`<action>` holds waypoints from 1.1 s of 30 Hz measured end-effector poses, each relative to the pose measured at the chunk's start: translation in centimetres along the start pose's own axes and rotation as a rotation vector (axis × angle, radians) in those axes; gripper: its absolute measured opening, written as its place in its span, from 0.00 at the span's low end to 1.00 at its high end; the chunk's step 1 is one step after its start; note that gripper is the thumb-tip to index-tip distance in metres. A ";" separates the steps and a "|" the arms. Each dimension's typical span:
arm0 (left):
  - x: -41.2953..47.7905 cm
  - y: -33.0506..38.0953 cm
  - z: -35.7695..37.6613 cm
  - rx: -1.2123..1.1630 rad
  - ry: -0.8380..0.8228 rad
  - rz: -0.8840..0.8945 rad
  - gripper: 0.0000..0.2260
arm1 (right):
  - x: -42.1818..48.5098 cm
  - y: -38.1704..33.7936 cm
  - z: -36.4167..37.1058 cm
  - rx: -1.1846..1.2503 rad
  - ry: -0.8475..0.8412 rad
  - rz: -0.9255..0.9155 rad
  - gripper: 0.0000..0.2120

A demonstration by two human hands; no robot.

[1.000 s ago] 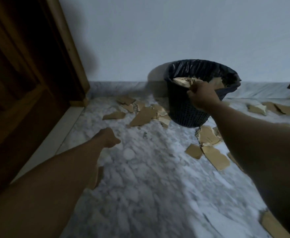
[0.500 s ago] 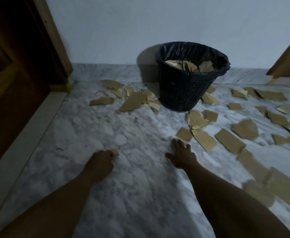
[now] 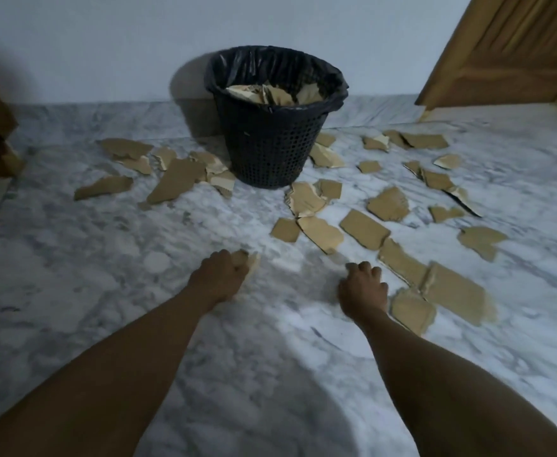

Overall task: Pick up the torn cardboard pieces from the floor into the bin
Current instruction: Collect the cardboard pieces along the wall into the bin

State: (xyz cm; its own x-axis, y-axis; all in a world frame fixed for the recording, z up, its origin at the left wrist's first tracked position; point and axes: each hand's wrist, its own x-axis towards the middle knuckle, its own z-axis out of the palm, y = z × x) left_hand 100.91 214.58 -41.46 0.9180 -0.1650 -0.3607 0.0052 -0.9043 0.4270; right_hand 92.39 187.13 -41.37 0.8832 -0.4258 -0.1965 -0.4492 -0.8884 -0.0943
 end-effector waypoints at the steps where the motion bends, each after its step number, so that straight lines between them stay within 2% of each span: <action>1: 0.4 1.7 0.2 0.037 0.003 0.036 0.27 | -0.5 2.2 -0.1 0.003 0.003 0.131 0.20; 3: 0.9 5.2 0.7 0.112 -0.005 0.116 0.25 | -1.8 6.0 -0.4 0.046 -0.034 0.374 0.21; 5: 1.8 8.1 1.5 0.172 -0.039 0.175 0.21 | -3.0 8.5 -0.4 0.120 -0.089 0.477 0.22; 8: 3.5 11.3 2.9 0.277 -0.108 0.283 0.21 | -4.4 10.3 0.0 0.141 -0.096 0.377 0.20; 11: 5.6 12.6 3.8 0.345 -0.140 0.347 0.25 | -4.0 11.0 0.1 0.258 -0.098 0.371 0.17; 12: 6.5 12.6 4.0 0.346 -0.146 0.338 0.27 | -3.7 10.9 -0.1 0.333 -0.083 0.379 0.18; 15: 7.9 11.6 3.8 0.267 -0.194 0.230 0.38 | -2.4 9.6 -1.6 0.529 -0.114 0.373 0.27; 17: 7.6 11.3 3.5 0.323 -0.166 0.275 0.31 | -1.2 9.1 -2.9 0.609 -0.150 0.297 0.25; 19: 7.3 10.9 3.3 0.383 -0.018 0.374 0.17 | 0.5 10.0 -4.0 0.606 -0.145 0.246 0.24; 21: 6.7 10.5 3.3 0.364 0.076 0.414 0.08 | 3.0 12.6 -5.4 0.610 -0.118 0.306 0.12; 22: 6.4 10.2 3.4 0.301 0.103 0.420 0.07 | 4.2 14.1 -6.0 0.610 -0.148 0.337 0.08; 23: 6.3 9.9 3.6 0.215 0.097 0.405 0.09 | 4.0 14.4 -7.8 0.640 -0.217 0.371 0.07; 24: 6.0 9.9 3.7 0.133 0.090 0.381 0.12 | 4.1 14.8 -8.5 0.735 -0.323 0.427 0.11; 25: 5.9 10.0 3.7 0.079 0.067 0.352 0.15 | 4.1 14.9 -9.5 0.722 -0.414 0.381 0.13; 26: 5.7 10.2 3.7 0.069 0.031 0.348 0.17 | 4.0 15.0 -10.0 0.589 -0.543 0.309 0.12; 27: 5.6 10.5 3.8 0.090 -0.008 0.370 0.18 | 3.7 14.8 -11.5 0.477 -0.569 0.271 0.11; 28: 5.4 10.7 3.9 0.137 -0.026 0.397 0.21 | 3.9 15.2 -12.0 0.120 -0.586 0.036 0.11; 29: 5.3 10.7 4.2 0.166 -0.021 0.414 0.26 | 4.5 16.2 -11.4 0.415 -0.686 0.350 0.12; 30: 5.3 10.9 4.2 0.157 -0.001 0.396 0.30 | 4.5 17.2 -10.8 0.420 -0.691 0.302 0.15; 31: 5.4 11.0 4.4 0.110 0.020 0.370 0.34 | 5.1 18.5 -9.9 0.478 -0.667 0.458 0.21; 32: 5.5 11.1 4.4 0.087 0.023 0.329 0.39 | 5.2 19.6 -9.2 0.153 -0.639 0.374 0.30; 33: 5.8 11.2 4.3 0.072 0.000 0.303 0.46 | 5.2 20.3 -8.7 0.242 -0.503 0.464 0.40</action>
State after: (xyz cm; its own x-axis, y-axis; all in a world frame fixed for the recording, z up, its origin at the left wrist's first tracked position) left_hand 104.59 201.82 -42.36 0.8736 -0.4312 -0.2257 -0.2968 -0.8396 0.4550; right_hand 89.02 165.44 -35.81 0.4521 -0.5671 -0.6885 -0.8312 -0.5478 -0.0946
